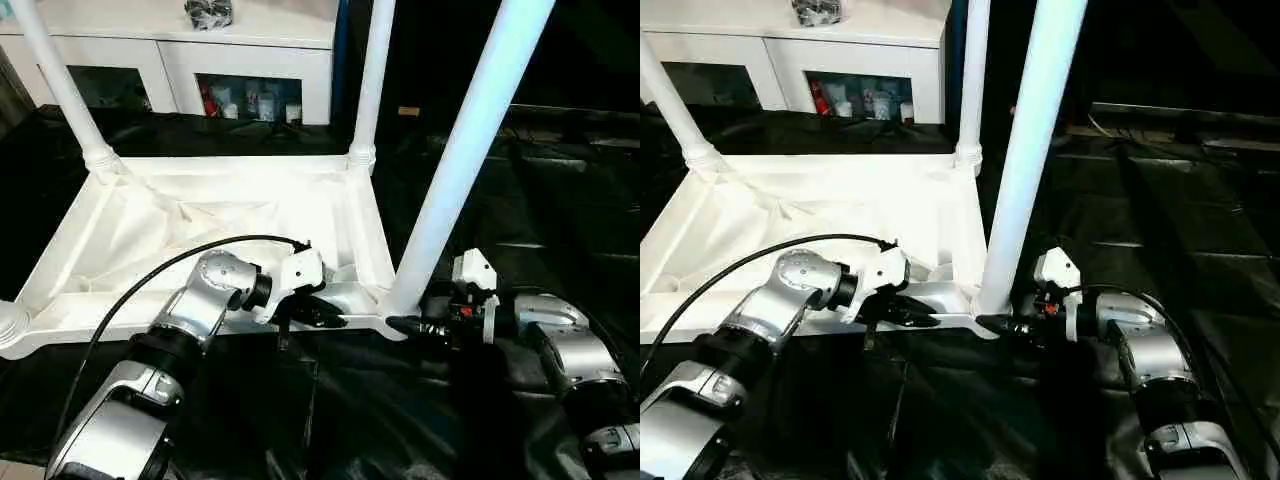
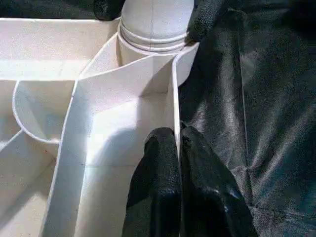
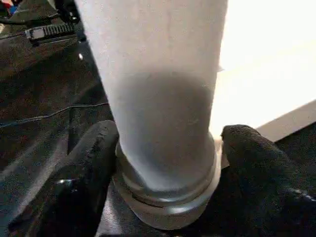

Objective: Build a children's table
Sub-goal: Rotate leg to tighten

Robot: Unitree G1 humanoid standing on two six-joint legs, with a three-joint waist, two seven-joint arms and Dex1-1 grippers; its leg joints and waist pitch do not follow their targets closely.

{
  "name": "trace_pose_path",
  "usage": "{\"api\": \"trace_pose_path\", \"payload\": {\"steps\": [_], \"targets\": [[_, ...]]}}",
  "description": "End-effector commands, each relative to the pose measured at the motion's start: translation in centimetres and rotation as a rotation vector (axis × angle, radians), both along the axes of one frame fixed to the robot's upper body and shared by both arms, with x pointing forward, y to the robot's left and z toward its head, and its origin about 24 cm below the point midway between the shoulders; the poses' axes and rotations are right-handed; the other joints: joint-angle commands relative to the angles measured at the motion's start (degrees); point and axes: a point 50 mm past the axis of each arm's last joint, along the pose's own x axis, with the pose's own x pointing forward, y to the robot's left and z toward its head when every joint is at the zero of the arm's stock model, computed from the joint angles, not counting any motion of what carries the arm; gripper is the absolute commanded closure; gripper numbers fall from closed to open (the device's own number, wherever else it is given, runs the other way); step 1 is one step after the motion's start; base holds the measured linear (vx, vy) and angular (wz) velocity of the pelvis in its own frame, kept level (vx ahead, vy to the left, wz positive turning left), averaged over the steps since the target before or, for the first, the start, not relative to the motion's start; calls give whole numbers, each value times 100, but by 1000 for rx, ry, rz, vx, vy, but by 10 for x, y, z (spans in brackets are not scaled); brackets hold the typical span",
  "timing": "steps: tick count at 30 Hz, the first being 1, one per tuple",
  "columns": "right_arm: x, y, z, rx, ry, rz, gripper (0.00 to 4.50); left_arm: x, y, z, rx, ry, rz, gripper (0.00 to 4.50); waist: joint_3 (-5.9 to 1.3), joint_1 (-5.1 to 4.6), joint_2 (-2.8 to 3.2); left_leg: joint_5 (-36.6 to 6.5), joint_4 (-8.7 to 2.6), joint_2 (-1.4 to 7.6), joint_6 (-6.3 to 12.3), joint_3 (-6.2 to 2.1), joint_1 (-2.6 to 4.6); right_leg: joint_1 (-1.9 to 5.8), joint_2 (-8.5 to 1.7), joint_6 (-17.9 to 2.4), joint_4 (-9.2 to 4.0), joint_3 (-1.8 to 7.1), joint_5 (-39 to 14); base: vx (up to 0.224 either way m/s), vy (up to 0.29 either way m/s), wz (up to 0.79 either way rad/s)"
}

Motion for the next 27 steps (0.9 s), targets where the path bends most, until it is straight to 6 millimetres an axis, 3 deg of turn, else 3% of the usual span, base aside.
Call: {"api": "trace_pose_path", "payload": {"steps": [1,7,13,14,17,19,21,24,27], "targets": [[-8,17,-10,5,59,83,131,-7,-16,3,-48,13,-95,450,-361,23,-74,-893,-333,298,523,-134,21,271,-542,-1298,-390,278,-1053,0,0,0],[-11,21,-13,16,70,90,183,-6,-17,4,-60,1,-65,450,-367,67,-65,-829,-334,320,519,-135,40,253,-548,-1301,-377,285,-994,0,0,0],[-10,24,-18,45,77,9,193,-2,-20,5,-85,-23,8,450,-363,72,-75,-821,-333,304,502,-134,23,258,-553,-1266,-378,288,-1011,0,0,0],[-3,25,-21,48,58,-102,194,3,-24,5,-90,-41,73,450,-356,62,-70,-889,-342,304,448,-136,33,247,-560,-1245,-399,285,-1169,0,0,0],[4,27,-25,44,46,-222,194,7,-31,6,-93,-63,129,450,-333,17,-82,-1053,-367,292,332,-153,34,256,-572,-1153,-441,283,-1567,0,0,0],[9,29,-29,35,38,-323,194,10,-38,6,-93,-82,168,450,-319,-39,-76,-1167,-375,276,241,-161,72,220,-578,-1057,-493,291,-1934,0,0,0],[16,36,-35,29,34,-497,194,12,-52,7,-94,-111,222,450,-317,-84,-52,-1165,-394,274,174,-172,66,220,-572,-1025,-502,291,-1966,0,0,0],[23,47,-39,19,35,-621,194,12,-65,8,-108,-115,248,450,-328,-107,-64,-1149,-377,262,214,-163,68,223,-572,-1020,-507,304,-1891,0,0,0],[27,65,-38,54,41,-686,194,10,-74,8,-117,-127,253,450,-336,-138,-57,-1041,-388,246,216,-176,23,244,-573,-972,-491,295,-1844,0,0,0]]}}
